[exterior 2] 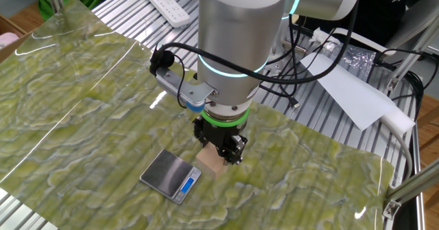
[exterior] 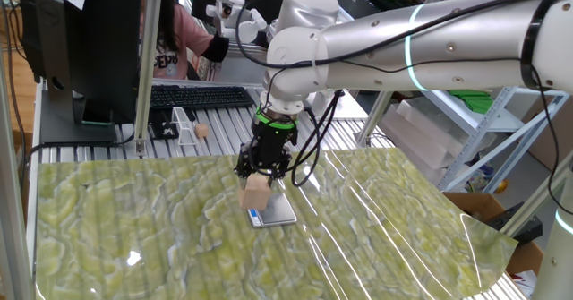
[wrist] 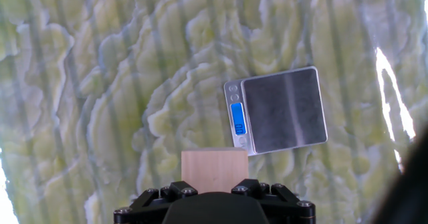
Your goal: Place the block on the scale
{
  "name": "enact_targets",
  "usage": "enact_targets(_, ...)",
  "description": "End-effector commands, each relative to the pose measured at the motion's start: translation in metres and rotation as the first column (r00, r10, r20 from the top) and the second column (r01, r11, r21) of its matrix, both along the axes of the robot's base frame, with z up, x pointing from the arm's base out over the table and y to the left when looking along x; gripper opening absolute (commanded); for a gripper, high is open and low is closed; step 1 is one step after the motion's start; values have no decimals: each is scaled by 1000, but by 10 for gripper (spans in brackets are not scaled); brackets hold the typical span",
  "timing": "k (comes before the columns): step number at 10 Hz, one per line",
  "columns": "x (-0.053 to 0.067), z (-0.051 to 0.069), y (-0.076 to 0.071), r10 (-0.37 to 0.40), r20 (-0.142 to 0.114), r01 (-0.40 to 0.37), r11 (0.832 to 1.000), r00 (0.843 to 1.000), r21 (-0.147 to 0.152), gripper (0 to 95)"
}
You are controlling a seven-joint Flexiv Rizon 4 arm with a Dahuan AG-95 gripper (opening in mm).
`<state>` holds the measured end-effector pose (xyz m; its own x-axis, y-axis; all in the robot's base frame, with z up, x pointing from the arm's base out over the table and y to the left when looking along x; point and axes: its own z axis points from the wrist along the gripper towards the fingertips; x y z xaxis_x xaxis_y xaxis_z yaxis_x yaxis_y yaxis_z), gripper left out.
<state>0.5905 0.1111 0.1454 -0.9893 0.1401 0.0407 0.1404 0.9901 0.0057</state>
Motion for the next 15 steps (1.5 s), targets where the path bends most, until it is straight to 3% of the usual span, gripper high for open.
enact_targets(1,2,0,0,1,0,-1,1000,1000,1,0)
enact_targets(9,19,5,-4,-2,11,2,1000,1000,-5,0)
enact_targets(15,39,-3,-29,44,22,-44,999,999,-4,0)
